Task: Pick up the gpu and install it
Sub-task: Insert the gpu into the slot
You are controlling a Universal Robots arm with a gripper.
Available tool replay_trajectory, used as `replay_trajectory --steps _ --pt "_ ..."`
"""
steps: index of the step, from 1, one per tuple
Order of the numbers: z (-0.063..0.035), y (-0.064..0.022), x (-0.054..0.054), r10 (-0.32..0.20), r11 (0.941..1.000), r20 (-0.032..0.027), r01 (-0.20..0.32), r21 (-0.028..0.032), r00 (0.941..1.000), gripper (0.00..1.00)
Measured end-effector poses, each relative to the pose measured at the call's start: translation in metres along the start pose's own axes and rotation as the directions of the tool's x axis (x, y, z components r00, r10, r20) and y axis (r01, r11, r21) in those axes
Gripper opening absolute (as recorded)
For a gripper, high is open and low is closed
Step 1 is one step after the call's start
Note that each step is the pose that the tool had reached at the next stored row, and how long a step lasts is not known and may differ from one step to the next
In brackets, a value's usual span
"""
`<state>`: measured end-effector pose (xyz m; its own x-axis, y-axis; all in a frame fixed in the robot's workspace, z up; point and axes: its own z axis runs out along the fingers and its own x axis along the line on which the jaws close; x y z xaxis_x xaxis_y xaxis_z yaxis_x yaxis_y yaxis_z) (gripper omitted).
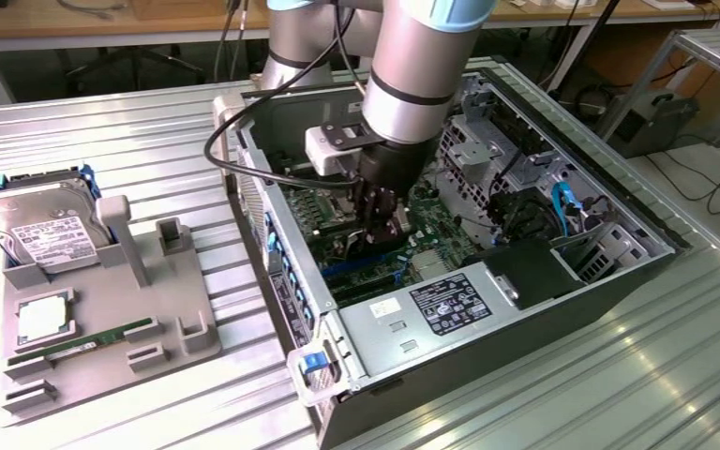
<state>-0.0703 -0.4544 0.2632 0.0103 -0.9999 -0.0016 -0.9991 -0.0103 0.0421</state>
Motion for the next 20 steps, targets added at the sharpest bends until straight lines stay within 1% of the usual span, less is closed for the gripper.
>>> replay_trajectory --steps 7,8,10,12,14,15,17,20 --pt "0.0025 0.0010 -0.0001 0.000 1.0000 0.0006 0.000 0.0000 1.0000 0.26" --pt "0.0025 0.0010 -0.0001 0.000 1.0000 0.0007 0.000 -0.0003 1.0000 0.26" --pt "0.0025 0.0011 -0.0001 0.000 1.0000 0.0006 0.000 -0.0033 1.0000 0.26" --pt "0.0024 0.0009 -0.0001 0.000 1.0000 0.0008 0.000 -0.0092 1.0000 0.26" --pt "0.0019 0.0005 -0.0001 0.000 0.9998 0.0015 0.000 -0.0175 1.0000 0.26" --pt "0.0014 0.0004 -0.0002 0.000 0.9997 0.0020 0.000 -0.0228 1.0000 0.26" --pt "0.0001 -0.0003 -0.0002 0.000 0.9995 0.0016 0.000 -0.0305 1.0000 0.26" --pt "-0.0004 -0.0010 0.0000 0.000 0.9992 0.0014 0.000 -0.0387 1.0000 0.26"
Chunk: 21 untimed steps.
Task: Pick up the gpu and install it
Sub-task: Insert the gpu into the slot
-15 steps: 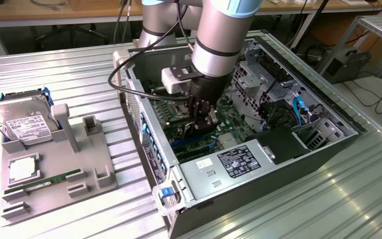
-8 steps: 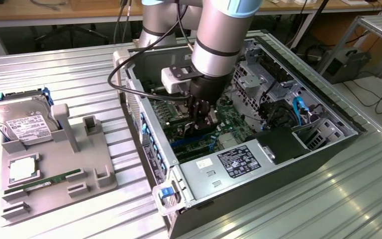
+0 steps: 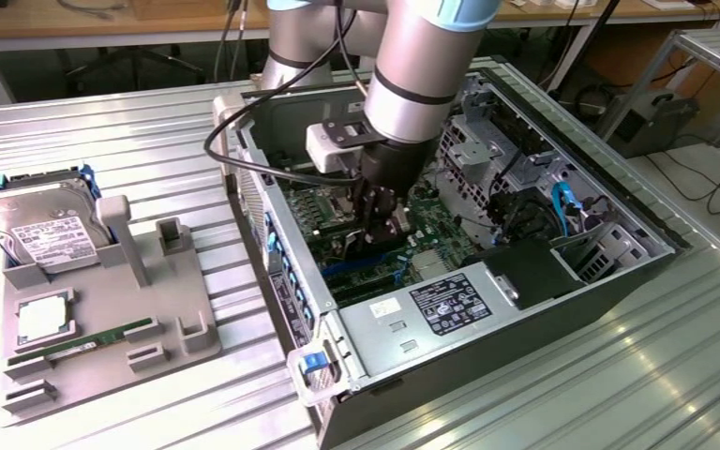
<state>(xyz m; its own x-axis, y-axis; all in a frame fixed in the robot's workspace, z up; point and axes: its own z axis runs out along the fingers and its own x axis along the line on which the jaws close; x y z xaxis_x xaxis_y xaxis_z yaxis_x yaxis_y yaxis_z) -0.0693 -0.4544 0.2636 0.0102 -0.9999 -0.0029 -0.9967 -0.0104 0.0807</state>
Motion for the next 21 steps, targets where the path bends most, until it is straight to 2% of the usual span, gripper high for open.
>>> replay_trajectory --steps 3,12,16,21 --pt "0.0008 -0.0005 0.0000 0.000 1.0000 0.0002 0.000 -0.0046 1.0000 0.26" --pt "0.0048 -0.0011 0.0000 0.000 1.0000 0.0002 0.000 -0.0088 1.0000 0.26" --pt "0.0003 -0.0039 0.0000 0.000 0.9998 0.0006 0.000 -0.0182 1.0000 0.26" --pt "0.0037 -0.0043 0.0001 0.003 0.9998 -0.0015 -0.003 -0.0188 1.0000 0.26"
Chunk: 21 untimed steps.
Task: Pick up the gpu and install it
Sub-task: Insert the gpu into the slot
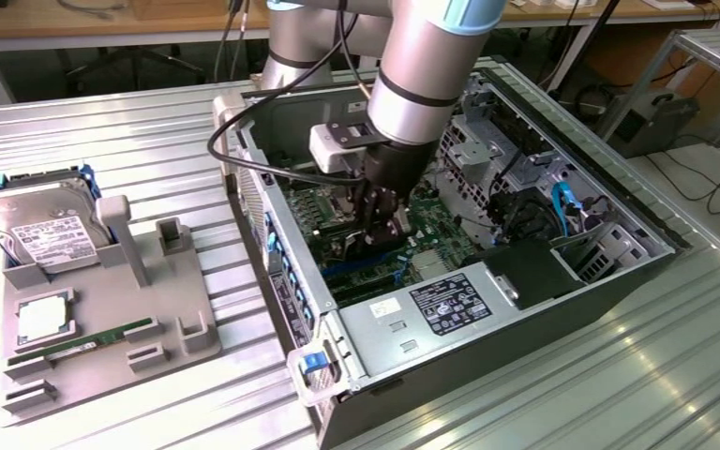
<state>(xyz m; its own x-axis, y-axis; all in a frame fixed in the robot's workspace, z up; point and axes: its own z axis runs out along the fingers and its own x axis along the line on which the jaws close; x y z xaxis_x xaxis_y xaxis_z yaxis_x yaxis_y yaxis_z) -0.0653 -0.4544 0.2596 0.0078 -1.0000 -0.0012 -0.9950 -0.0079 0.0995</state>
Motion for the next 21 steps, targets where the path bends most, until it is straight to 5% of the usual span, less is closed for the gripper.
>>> replay_trajectory --steps 7,11,17,21 --pt "0.0011 -0.0022 -0.0001 0.003 1.0000 0.0009 -0.003 -0.0032 1.0000 0.26" --pt "-0.0061 -0.0051 -0.0001 0.003 1.0000 -0.0012 -0.003 -0.0062 1.0000 0.26" --pt "-0.0056 -0.0052 0.0000 0.006 1.0000 -0.0182 -0.006 -0.0064 0.9998 0.26" --pt "-0.0041 -0.0053 -0.0001 0.009 0.9999 -0.0202 -0.009 -0.0066 0.9998 0.26"
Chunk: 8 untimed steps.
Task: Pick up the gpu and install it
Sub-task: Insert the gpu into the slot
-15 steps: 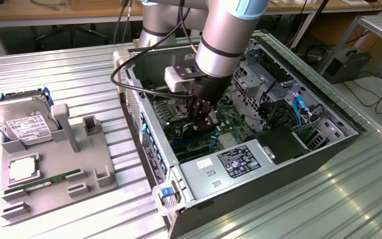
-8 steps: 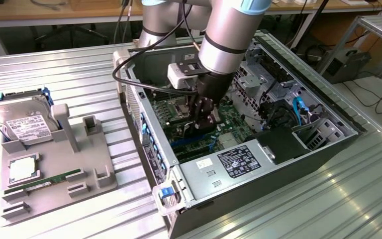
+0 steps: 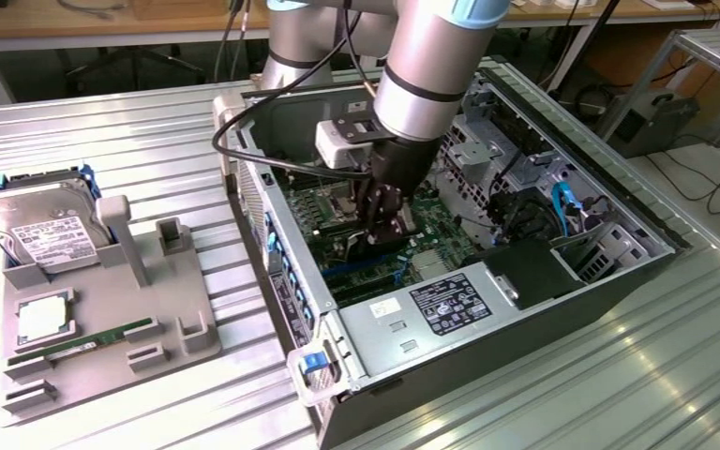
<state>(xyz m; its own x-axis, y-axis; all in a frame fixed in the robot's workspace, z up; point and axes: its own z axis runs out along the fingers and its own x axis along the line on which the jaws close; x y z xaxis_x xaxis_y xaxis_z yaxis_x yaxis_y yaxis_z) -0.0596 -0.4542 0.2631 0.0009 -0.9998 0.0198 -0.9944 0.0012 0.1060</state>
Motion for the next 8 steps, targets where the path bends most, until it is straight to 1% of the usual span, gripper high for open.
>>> replay_trajectory --steps 4,8 --pt "0.0001 0.0000 -0.0037 0.001 1.0000 0.0004 -0.001 0.0000 1.0000 0.26" --pt "0.0022 -0.0002 -0.0039 0.002 1.0000 0.0002 -0.002 -0.0001 1.0000 0.26"
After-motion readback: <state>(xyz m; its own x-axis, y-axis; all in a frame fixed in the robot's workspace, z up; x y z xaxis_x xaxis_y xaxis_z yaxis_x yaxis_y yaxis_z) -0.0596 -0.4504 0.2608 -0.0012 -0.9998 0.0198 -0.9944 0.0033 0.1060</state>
